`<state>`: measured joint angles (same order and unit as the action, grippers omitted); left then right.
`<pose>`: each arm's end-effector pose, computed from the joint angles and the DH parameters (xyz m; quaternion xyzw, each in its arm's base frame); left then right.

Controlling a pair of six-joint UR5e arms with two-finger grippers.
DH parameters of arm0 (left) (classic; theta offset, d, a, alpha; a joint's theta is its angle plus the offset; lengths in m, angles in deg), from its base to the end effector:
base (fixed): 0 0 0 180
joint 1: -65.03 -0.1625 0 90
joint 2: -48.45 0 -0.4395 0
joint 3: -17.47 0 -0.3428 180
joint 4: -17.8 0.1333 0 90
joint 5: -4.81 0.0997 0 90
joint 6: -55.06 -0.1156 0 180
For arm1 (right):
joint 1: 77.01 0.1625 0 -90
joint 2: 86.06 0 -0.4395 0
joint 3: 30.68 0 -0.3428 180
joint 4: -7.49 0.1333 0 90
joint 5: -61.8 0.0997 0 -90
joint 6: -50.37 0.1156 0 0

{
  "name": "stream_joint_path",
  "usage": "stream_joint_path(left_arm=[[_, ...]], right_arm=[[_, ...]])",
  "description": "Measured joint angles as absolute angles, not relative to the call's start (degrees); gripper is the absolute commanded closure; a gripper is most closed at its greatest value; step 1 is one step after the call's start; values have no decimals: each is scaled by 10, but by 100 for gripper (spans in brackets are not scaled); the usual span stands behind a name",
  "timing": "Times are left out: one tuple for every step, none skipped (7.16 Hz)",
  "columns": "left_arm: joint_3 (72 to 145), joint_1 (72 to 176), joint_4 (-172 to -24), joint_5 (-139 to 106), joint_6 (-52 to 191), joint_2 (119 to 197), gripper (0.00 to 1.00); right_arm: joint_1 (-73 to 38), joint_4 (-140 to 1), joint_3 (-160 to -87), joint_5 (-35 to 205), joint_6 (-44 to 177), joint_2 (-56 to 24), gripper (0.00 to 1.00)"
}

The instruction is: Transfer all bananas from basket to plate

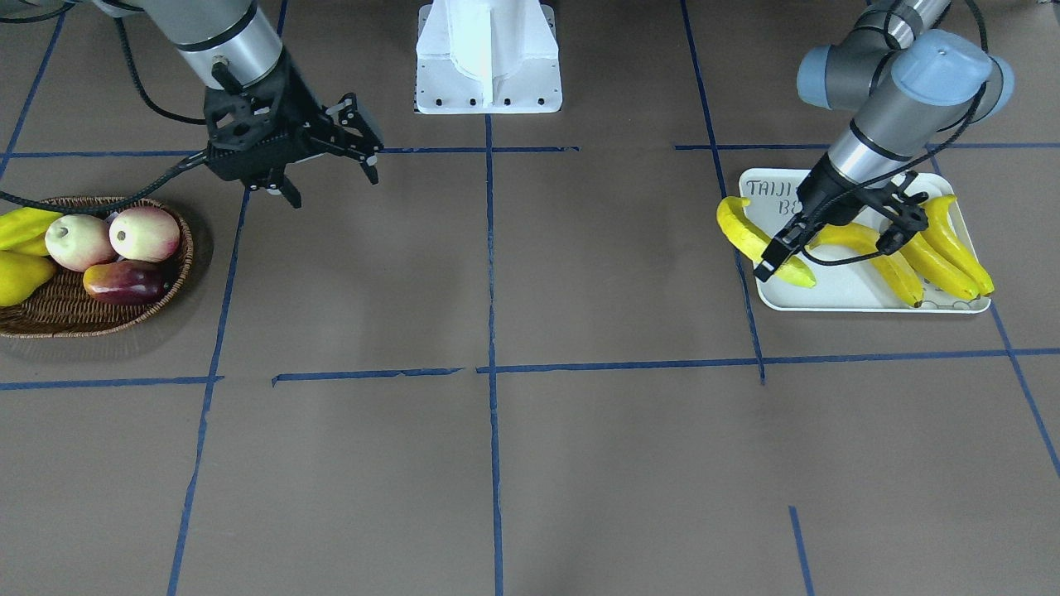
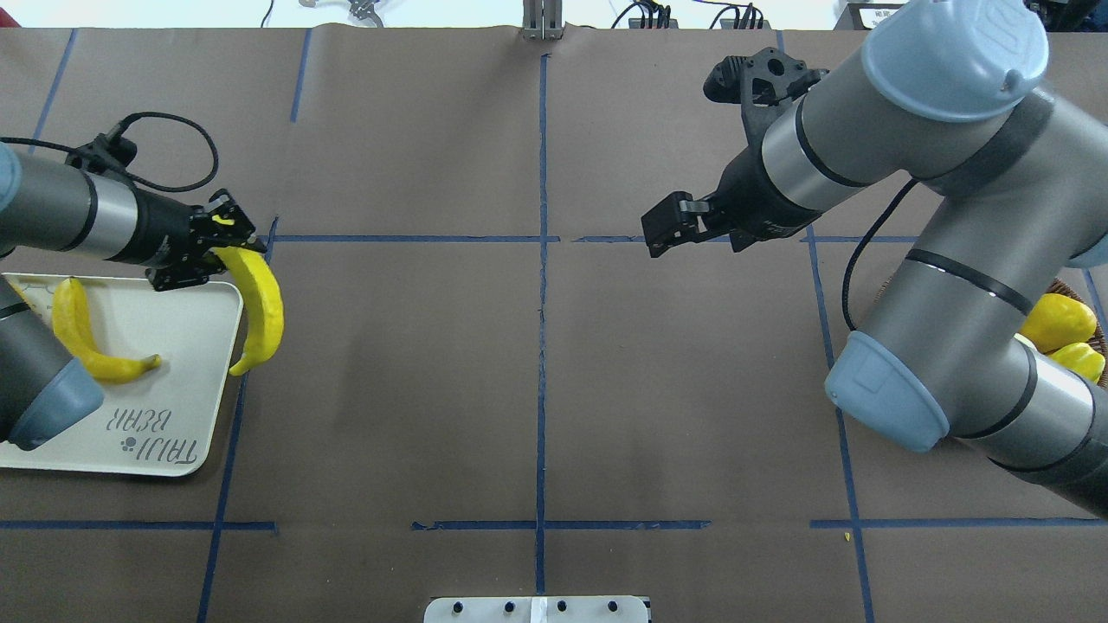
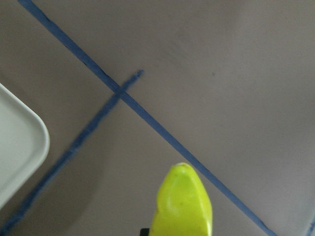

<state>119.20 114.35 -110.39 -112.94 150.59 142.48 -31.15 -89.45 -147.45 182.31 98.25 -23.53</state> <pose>0.2671 -0.4326 0.4874 -0.0341 0.4883 -0.3019 0.8181 -0.3252 -0.4423 0.2685 0.0954 -0.4458 -0.0767 0.8867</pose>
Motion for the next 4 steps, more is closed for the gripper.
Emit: stream_joint_path(left_arm=[[1191, 1145, -1104, -1128, 1444, 1389, 47], [1188, 1145, -1104, -1126, 1404, 1366, 1], [1185, 1146, -1103, -1124, 1379, 1354, 0], [1187, 1151, -1101, -1125, 1348, 1349, 1]], right_arm=[[-292, -909, -1474, 1824, 920, -208, 1], [-272, -915, -1473, 1824, 860, -180, 1], [-252, -917, -1472, 1823, 807, -154, 1], [-234, -922, -1470, 1823, 768, -137, 1]])
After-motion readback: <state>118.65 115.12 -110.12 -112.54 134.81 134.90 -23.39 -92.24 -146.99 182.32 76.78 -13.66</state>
